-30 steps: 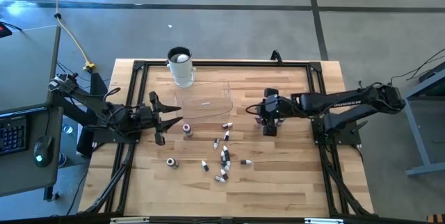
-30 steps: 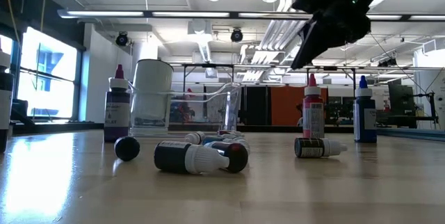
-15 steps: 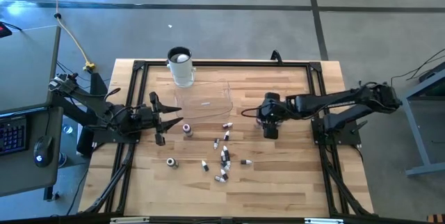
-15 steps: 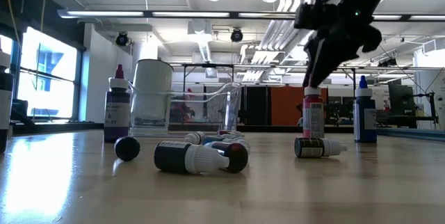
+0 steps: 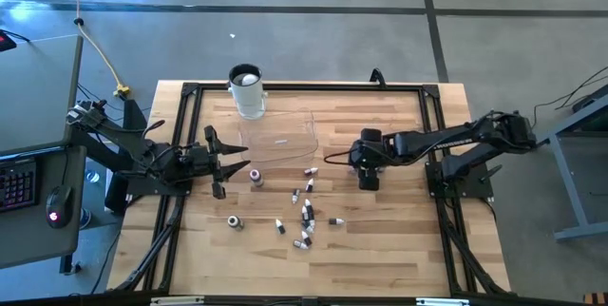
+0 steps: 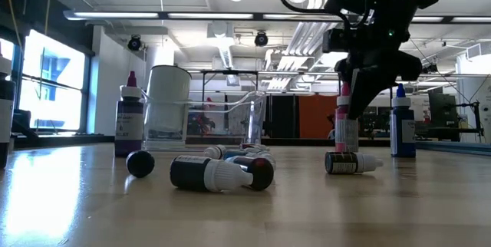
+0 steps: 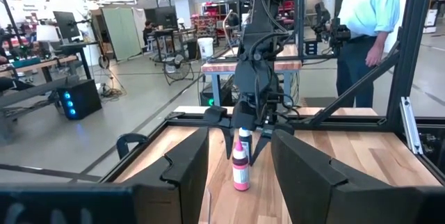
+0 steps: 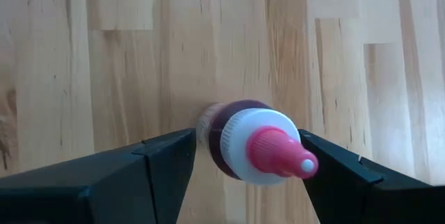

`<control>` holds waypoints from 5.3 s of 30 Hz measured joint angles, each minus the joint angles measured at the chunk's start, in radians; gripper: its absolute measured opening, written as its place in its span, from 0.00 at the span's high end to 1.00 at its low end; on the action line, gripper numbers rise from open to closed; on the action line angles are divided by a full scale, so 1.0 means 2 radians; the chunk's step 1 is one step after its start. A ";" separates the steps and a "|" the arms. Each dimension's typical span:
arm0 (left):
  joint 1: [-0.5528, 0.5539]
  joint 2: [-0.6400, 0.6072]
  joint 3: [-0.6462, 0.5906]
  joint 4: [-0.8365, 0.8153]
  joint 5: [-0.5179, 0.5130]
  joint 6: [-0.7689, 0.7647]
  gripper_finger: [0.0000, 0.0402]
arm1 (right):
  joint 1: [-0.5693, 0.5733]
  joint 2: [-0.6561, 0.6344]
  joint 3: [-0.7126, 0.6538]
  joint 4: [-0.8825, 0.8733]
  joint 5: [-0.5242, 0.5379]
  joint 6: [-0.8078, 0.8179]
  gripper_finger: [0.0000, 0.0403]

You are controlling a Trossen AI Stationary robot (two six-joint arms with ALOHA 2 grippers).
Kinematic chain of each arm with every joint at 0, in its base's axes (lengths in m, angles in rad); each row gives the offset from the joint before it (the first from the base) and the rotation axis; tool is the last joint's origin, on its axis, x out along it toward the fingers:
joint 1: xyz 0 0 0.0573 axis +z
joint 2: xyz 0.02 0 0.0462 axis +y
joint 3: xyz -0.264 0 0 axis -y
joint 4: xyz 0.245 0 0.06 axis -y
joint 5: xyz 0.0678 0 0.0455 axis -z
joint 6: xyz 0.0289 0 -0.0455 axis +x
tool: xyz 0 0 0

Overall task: Pick & Place food coloring
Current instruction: Put the big pink food coloring bottle into the transparent bin, then put the big blue food coloring bottle into the transparent bin

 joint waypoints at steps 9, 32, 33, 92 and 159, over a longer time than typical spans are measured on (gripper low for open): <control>0.000 0.000 0.000 0.000 0.000 0.000 0.62 | 0.000 0.000 0.000 0.022 -0.003 -0.001 0.42; 0.000 0.000 0.000 0.000 0.000 0.001 0.62 | 0.000 0.000 0.000 0.188 -0.120 0.039 0.61; 0.000 0.000 0.000 0.000 0.000 0.001 0.62 | 0.000 0.000 0.000 0.224 -0.126 0.044 0.61; 0.000 0.000 0.000 0.015 0.000 -0.040 0.62 | -0.137 0.321 0.406 0.010 -0.019 -0.184 0.52; 0.000 0.000 0.000 0.019 0.000 -0.049 0.62 | -0.084 -0.002 0.018 -0.181 -0.086 0.067 0.65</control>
